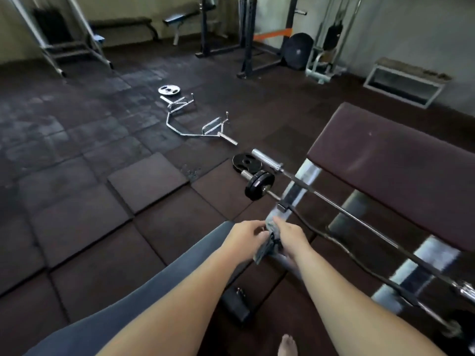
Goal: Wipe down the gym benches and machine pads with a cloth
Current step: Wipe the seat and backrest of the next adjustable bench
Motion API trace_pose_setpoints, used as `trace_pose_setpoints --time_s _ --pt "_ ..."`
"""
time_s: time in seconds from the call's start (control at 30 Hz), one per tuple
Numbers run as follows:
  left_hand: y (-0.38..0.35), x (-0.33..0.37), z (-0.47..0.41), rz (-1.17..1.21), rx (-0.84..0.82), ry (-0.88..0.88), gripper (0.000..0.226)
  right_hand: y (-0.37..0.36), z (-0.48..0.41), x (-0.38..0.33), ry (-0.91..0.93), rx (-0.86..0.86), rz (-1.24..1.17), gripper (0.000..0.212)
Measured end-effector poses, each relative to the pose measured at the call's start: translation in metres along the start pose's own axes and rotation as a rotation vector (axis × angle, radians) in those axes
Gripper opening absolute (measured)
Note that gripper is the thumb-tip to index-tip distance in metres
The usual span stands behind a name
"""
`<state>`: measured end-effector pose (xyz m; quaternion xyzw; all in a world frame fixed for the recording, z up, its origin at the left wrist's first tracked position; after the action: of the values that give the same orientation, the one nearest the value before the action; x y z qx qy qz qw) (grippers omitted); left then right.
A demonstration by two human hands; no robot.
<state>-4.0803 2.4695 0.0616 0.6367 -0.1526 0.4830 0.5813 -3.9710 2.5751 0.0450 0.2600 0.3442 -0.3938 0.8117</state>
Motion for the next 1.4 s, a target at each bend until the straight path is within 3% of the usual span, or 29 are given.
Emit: trace_pose_setpoints --time_s 0.07,0.27,0.4,0.53,0.77,0.87,1.03,1.17,1.3,1.4 --pt "0.000 -0.021 -0.021 0.091 0.096 0.126 0.034 -0.017 -0.030 -0.009 -0.012 -0.104 0.054 0.024" --pt "-0.014 -0.088 -0.056 0.266 0.372 0.497 0.040 -0.061 -0.120 -0.028 0.170 -0.281 0.606 0.030" --pt "-0.041 -0.126 -0.058 0.397 0.463 0.690 0.041 -0.090 -0.169 -0.045 0.363 -0.401 0.985 0.023" --pt "-0.073 -0.169 -0.071 0.494 0.516 0.820 0.031 -0.139 -0.230 -0.033 0.431 -0.499 1.148 0.012" --pt "-0.131 -0.254 -0.102 0.370 0.392 0.868 0.008 -0.213 -0.324 0.047 0.504 -0.625 1.382 0.019" --pt "-0.144 -0.282 -0.104 0.234 0.322 0.835 0.021 -0.222 -0.346 0.074 0.604 -0.622 1.426 0.029" --pt "-0.139 -0.312 -0.077 -0.193 0.421 0.634 0.027 -0.189 -0.348 0.108 0.979 -0.587 1.232 0.038" --pt "-0.134 -0.341 -0.047 -0.492 0.432 0.486 0.048 -0.171 -0.340 0.154 0.981 -0.704 1.323 0.066" --pt "-0.137 -0.365 -0.030 -0.619 0.266 0.530 0.064 -0.183 -0.338 0.176 0.973 -0.550 1.450 0.074" --pt "-0.144 -0.377 -0.020 -0.648 0.246 0.577 0.070 -0.209 -0.328 0.184 0.948 -0.422 1.529 0.076"
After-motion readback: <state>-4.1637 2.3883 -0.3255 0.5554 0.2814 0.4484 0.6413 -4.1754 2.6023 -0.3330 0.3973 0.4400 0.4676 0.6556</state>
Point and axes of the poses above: each hand's wrist, its own z-axis away from the middle knuckle, its own y-axis out of the back of the hand, x = y × z, the point moved 3 cm from there along -z, towards the middle knuckle, and after that the axes turned 6 degrees about -y, right-handed, at the moved point
